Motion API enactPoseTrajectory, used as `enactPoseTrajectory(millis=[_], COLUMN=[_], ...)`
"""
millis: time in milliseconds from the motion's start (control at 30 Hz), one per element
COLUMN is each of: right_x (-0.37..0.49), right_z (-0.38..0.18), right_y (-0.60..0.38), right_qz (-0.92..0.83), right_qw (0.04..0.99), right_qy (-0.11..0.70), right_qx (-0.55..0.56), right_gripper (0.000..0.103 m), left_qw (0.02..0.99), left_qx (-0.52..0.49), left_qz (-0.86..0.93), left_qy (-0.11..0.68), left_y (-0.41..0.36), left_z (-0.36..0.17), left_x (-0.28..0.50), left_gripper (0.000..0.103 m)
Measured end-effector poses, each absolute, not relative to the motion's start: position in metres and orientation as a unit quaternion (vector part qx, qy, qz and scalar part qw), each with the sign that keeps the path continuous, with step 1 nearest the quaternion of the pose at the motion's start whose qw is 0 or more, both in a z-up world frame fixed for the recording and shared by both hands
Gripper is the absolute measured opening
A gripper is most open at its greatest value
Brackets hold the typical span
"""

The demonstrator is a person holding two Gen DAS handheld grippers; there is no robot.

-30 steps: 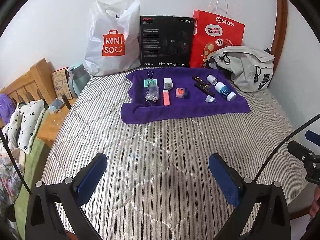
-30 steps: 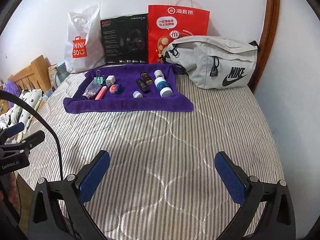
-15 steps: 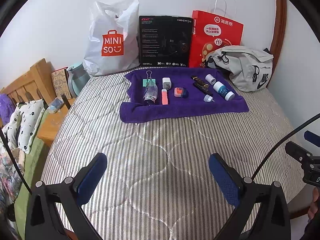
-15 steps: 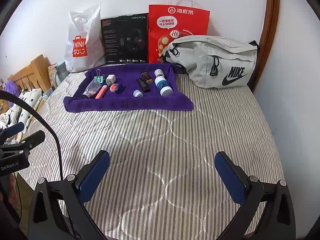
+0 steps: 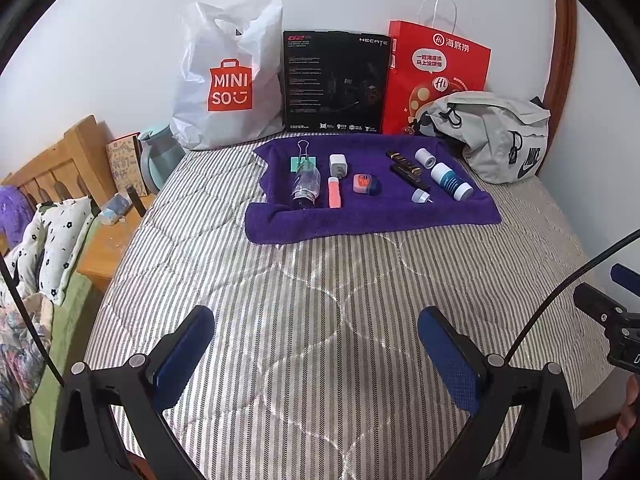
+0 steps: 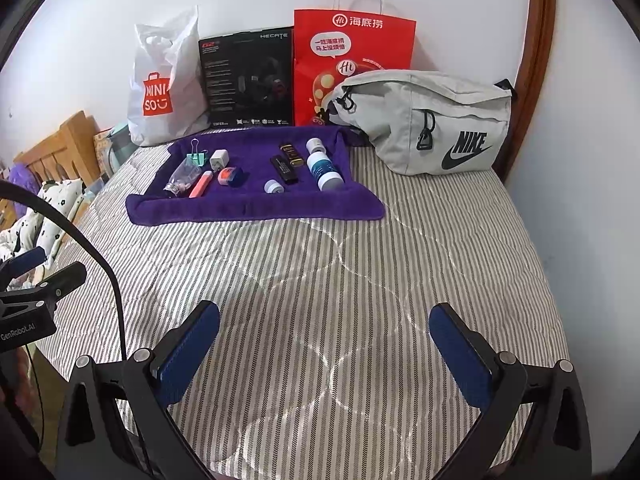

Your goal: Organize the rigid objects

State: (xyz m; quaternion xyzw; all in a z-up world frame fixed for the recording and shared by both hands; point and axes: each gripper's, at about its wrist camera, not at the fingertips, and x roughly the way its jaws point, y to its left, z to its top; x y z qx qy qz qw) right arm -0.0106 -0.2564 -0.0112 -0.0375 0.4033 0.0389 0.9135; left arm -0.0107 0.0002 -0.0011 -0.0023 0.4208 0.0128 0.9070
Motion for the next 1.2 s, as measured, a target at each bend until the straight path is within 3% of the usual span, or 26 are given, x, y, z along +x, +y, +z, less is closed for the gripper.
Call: enactPoseTrajectory(millis=[1200], right_x=[-0.0121], right_z=[-0.0131], right_y=[-0.2540], right_qz=[0.039], right_qw=[0.912], right_qy=[0.406], right_qx=[-0.042], right_gripper=[0.103], left_qw=[0.906], left_qx=[-0.005], left_qz=[0.015], left_qy=[0.423], left_y=[0.0029], left_z=[-0.0035], left_x=[-0.0120], left_gripper=[0.103])
